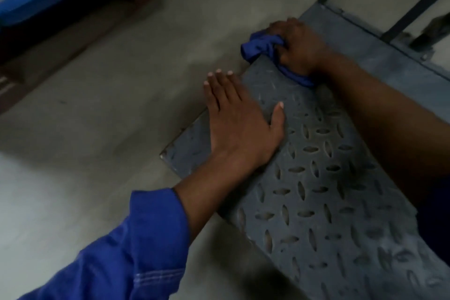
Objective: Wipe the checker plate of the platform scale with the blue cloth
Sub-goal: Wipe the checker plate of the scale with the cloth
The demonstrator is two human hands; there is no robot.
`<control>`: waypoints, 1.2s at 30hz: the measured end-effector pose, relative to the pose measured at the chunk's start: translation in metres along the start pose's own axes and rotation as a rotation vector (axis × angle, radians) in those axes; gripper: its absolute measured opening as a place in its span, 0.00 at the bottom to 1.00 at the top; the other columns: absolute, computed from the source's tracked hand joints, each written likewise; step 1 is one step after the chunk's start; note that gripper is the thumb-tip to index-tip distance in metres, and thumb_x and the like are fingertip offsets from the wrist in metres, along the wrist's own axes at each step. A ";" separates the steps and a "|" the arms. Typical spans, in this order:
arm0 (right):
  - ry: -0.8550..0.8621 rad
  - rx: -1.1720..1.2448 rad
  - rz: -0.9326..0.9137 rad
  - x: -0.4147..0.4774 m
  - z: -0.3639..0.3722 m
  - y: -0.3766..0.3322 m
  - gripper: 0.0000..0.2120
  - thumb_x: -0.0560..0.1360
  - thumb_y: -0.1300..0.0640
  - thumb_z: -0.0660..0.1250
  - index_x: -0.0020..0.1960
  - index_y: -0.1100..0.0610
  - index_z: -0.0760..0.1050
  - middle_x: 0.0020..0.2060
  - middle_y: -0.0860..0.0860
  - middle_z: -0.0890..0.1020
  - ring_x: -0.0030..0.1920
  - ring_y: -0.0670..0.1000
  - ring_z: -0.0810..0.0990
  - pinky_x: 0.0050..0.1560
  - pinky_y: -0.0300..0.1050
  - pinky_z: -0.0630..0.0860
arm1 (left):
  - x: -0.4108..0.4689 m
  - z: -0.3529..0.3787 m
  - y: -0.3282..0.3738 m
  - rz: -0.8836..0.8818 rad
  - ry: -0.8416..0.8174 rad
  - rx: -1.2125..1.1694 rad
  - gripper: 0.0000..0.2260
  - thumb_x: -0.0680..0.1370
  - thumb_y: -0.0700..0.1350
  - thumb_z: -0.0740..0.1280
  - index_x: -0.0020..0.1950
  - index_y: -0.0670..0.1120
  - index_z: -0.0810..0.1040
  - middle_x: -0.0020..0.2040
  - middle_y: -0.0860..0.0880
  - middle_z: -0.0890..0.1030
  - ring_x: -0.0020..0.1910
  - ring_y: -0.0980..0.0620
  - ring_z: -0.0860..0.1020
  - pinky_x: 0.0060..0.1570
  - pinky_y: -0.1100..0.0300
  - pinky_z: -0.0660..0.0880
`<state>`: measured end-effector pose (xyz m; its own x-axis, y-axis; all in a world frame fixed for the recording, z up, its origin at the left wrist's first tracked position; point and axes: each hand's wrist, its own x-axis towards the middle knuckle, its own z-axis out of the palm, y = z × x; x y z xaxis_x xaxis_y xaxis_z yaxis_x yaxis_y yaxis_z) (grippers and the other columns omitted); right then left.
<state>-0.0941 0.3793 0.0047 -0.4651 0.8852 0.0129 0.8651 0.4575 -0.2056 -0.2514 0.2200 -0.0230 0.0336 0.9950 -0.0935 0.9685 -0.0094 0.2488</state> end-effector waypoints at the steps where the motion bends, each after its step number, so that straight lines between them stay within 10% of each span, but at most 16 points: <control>1: -0.006 -0.022 0.045 0.005 -0.004 0.013 0.32 0.74 0.46 0.50 0.66 0.63 0.78 0.61 0.65 0.81 0.61 0.68 0.78 0.72 0.61 0.67 | 0.012 0.001 0.008 0.013 -0.005 -0.005 0.47 0.83 0.69 0.45 0.84 0.31 0.41 0.84 0.29 0.44 0.85 0.32 0.42 0.83 0.37 0.40; 13: 0.271 -0.288 0.426 0.017 -0.011 0.078 0.20 0.80 0.49 0.59 0.67 0.55 0.78 0.70 0.60 0.73 0.69 0.68 0.70 0.57 0.60 0.70 | 0.062 0.000 0.044 0.092 0.017 -0.068 0.47 0.83 0.69 0.50 0.85 0.32 0.44 0.85 0.32 0.46 0.86 0.35 0.43 0.84 0.40 0.38; 25: 0.367 -0.077 0.816 -0.188 0.006 0.001 0.28 0.84 0.34 0.52 0.77 0.45 0.70 0.70 0.56 0.74 0.69 0.62 0.69 0.65 0.61 0.65 | 0.005 0.002 0.026 0.406 0.006 0.100 0.42 0.80 0.67 0.40 0.87 0.41 0.47 0.87 0.38 0.44 0.86 0.40 0.40 0.84 0.42 0.36; 36: 0.439 0.162 1.425 -0.340 -0.003 -0.071 0.34 0.82 0.29 0.51 0.84 0.41 0.54 0.85 0.55 0.51 0.83 0.61 0.50 0.76 0.76 0.48 | -0.073 0.006 0.094 0.616 -0.139 0.119 0.36 0.87 0.63 0.51 0.87 0.41 0.49 0.87 0.38 0.45 0.86 0.38 0.43 0.83 0.42 0.41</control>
<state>0.0029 0.0457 0.0175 0.8441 0.5361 -0.0074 0.4886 -0.7748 -0.4013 -0.1609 0.1456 0.0016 0.6166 0.7817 -0.0934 0.7819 -0.5941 0.1889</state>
